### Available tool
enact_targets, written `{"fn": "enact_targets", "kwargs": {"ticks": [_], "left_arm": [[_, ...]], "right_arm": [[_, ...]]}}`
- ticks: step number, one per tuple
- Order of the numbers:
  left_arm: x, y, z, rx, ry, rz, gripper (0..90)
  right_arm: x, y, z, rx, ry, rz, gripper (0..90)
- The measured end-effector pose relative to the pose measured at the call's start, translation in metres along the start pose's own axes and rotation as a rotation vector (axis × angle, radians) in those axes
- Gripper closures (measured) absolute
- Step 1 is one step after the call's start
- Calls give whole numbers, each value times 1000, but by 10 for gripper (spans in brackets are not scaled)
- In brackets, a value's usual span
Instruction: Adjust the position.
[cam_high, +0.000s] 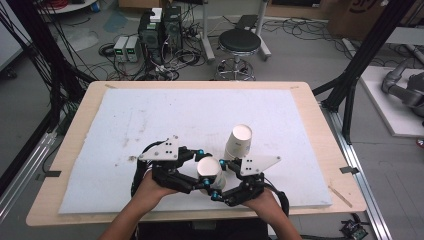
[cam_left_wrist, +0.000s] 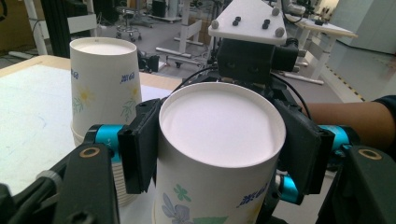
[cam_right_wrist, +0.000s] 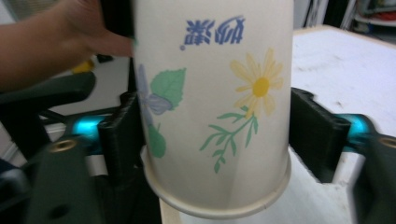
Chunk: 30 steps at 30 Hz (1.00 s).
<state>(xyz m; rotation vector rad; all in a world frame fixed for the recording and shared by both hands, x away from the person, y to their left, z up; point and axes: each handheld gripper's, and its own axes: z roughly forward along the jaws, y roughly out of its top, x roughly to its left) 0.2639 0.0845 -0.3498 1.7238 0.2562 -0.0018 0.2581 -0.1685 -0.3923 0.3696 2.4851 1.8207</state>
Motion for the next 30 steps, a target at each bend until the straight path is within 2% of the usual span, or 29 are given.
{"fn": "enact_targets", "kwargs": {"ticks": [9, 13, 15, 16, 18, 19, 22, 25, 29, 30], "left_arm": [[1, 0, 1, 2, -2, 6, 359], [1, 0, 1, 17, -3, 17, 348], [0, 0, 0, 7, 8, 29, 258], [0, 1, -1, 2, 16, 28, 258], [0, 3, -6, 9, 20, 35, 177], [0, 3, -6, 9, 20, 35, 176], [2, 6, -12, 59, 13, 39, 177], [3, 6, -16, 106, -11, 49, 176], [3, 5, -17, 139, -8, 53, 176], [4, 5, -17, 161, -6, 57, 177]], "right_arm": [[-1, 0, -3, 3, -2, -15, 330], [-1, 0, -3, 14, -2, -19, 343], [-1, 0, -4, 26, -6, -18, 347], [-1, 0, -4, 35, -9, -18, 350], [-2, 0, -5, 57, -16, -29, 356], [-2, 1, -5, 67, -17, -35, 358], [-1, 3, -5, 99, -21, -54, 362], [-2, 6, -5, 131, -8, -68, 362], [-3, 9, -3, 163, -2, -72, 362], [-4, 12, -3, 186, -1, -81, 362]]}}
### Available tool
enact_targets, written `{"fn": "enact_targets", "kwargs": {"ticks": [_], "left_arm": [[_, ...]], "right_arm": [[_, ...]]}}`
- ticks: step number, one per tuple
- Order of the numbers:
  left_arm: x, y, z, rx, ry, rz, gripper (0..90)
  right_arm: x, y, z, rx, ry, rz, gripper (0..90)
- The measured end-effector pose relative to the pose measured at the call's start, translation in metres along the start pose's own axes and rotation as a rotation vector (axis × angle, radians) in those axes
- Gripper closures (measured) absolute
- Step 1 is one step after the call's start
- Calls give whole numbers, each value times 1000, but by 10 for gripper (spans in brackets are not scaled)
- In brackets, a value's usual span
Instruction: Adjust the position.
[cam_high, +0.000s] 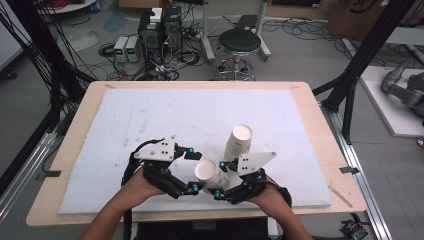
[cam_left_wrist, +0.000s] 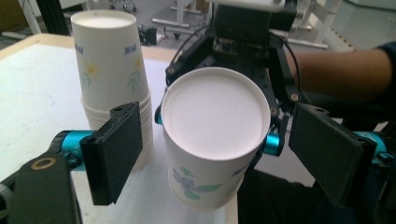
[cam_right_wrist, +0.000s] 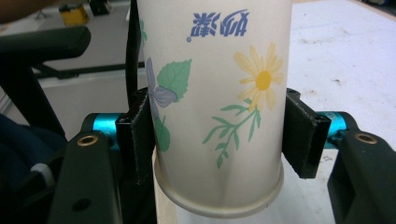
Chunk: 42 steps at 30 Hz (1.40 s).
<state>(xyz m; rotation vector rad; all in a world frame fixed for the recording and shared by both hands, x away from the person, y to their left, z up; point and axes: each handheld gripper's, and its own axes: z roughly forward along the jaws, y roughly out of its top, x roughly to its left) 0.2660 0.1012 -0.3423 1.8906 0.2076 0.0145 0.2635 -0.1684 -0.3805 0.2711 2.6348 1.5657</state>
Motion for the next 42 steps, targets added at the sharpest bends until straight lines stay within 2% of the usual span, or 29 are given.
{"fn": "enact_targets", "kwargs": {"ticks": [6, 7, 8, 13, 22, 30, 33, 42], "left_arm": [[2, 2, 2, 73, -12, 19, 179], [2, 2, 2, 73, -12, 19, 182], [2, 2, 3, 103, -17, 29, 183], [4, 4, 6, 160, -35, 34, 188], [6, 3, 8, 220, -50, 25, 224], [8, 2, 11, 253, -50, 18, 263], [8, 2, 14, 274, -61, 20, 304], [7, -1, 18, 323, -67, 37, 352]], "right_arm": [[-1, 9, 4, 83, 11, -50, 361], [-1, 9, 4, 83, 11, -50, 361], [-1, 12, 5, 110, 19, -66, 361], [1, 19, 10, 174, 27, -95, 358], [2, 27, 15, 255, 22, -128, 356], [2, 32, 18, 322, 17, -146, 353], [2, 35, 21, 351, 20, -160, 353], [4, 36, 24, 427, 21, -155, 352]]}}
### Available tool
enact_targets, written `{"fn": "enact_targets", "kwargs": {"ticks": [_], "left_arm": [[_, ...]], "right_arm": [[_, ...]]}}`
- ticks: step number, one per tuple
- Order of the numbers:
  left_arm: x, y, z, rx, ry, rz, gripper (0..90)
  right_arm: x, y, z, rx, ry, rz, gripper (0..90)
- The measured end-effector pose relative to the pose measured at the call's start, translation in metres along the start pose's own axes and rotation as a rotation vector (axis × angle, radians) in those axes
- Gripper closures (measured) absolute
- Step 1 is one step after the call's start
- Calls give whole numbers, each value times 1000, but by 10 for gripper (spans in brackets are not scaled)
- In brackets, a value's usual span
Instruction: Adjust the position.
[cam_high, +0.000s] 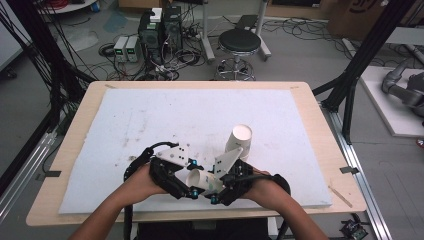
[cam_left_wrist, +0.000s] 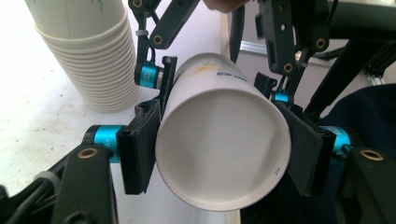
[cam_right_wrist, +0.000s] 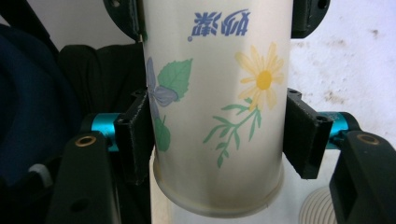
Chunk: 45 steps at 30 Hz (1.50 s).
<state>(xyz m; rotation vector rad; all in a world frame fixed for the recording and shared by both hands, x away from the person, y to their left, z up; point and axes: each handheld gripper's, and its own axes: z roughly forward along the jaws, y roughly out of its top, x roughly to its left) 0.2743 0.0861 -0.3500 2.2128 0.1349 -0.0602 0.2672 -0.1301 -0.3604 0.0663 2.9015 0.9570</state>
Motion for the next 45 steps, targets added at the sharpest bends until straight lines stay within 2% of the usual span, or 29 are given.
{"fn": "enact_targets", "kwargs": {"ticks": [3, 6, 10, 11, 12, 16, 17, 19, 24, 28, 30, 35, 38, 45], "left_arm": [[-1, -1, 1, 1, 6, 10, 359], [-2, -4, 0, -18, 18, 14, 365], [-2, -11, -2, -63, 20, -3, 369], [-2, -11, -2, -63, 20, -3, 369], [-2, -15, -3, -89, 26, -16, 369], [-2, -22, -5, -136, 35, -29, 369], [-2, -22, -5, -136, 35, -29, 369], [-2, -28, -8, -193, 38, -49, 368], [-2, -37, -9, -250, 53, -61, 367], [-2, -43, -7, -287, 56, -60, 367], [-3, -45, -7, -315, 50, -58, 367], [-4, -47, -7, -332, 61, -49, 367], [-5, -49, -9, -359, 76, -49, 368], [-8, -50, -16, -402, 86, -29, 368]], "right_arm": [[0, 0, 0, 19, 3, -2, 339], [0, -2, 0, 4, -2, 7, 309], [-1, -8, -4, -89, -19, 43, 218], [-1, -8, -4, -89, -19, 43, 218], [-2, -12, -8, -143, -23, 62, 202], [-1, -19, -16, -254, -16, 85, 202], [-1, -19, -16, -254, -16, 85, 202], [0, -25, -21, -307, -28, 111, 202], [3, -35, -25, -388, -54, 138, 202], [6, -43, -24, -413, -89, 164, 202], [7, -47, -23, -437, -87, 169, 202], [9, -54, -23, -477, -89, 173, 202], [10, -60, -22, -510, -91, 185, 202], [11, -69, -21, -543, -82, 204, 203]]}}
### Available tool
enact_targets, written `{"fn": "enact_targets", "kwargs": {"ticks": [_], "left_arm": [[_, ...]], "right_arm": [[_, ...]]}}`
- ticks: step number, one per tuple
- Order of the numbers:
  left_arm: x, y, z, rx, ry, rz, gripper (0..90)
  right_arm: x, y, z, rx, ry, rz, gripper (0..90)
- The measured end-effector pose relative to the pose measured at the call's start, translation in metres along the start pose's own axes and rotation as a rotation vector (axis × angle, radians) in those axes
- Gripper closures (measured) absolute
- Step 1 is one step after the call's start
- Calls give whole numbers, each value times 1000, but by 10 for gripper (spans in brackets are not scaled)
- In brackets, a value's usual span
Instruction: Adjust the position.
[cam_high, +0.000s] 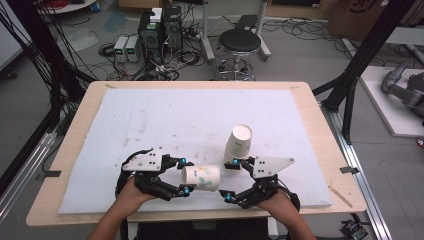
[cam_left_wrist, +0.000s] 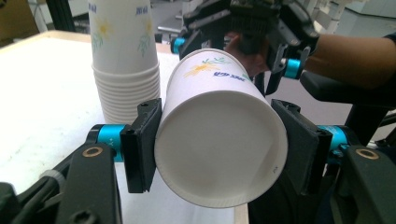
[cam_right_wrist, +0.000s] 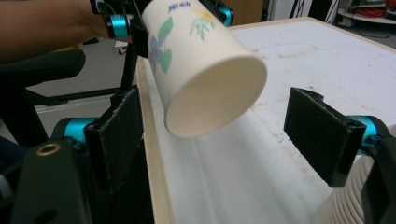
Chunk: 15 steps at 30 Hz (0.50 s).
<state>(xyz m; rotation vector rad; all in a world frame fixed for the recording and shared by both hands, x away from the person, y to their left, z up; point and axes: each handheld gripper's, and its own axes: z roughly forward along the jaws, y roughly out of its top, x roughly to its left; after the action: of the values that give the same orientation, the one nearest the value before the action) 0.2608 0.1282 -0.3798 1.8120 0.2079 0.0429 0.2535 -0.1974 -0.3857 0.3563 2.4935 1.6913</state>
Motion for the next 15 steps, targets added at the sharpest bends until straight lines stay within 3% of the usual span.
{"fn": "enact_targets", "kwargs": {"ticks": [10, 15], "left_arm": [[-2, 4, -4, -26, 6, 13, 369], [-5, 6, -3, -38, -13, 16, 368]], "right_arm": [[0, -2, 0, -7, 11, -8, 203], [1, -2, 1, -10, 21, -7, 203]]}}
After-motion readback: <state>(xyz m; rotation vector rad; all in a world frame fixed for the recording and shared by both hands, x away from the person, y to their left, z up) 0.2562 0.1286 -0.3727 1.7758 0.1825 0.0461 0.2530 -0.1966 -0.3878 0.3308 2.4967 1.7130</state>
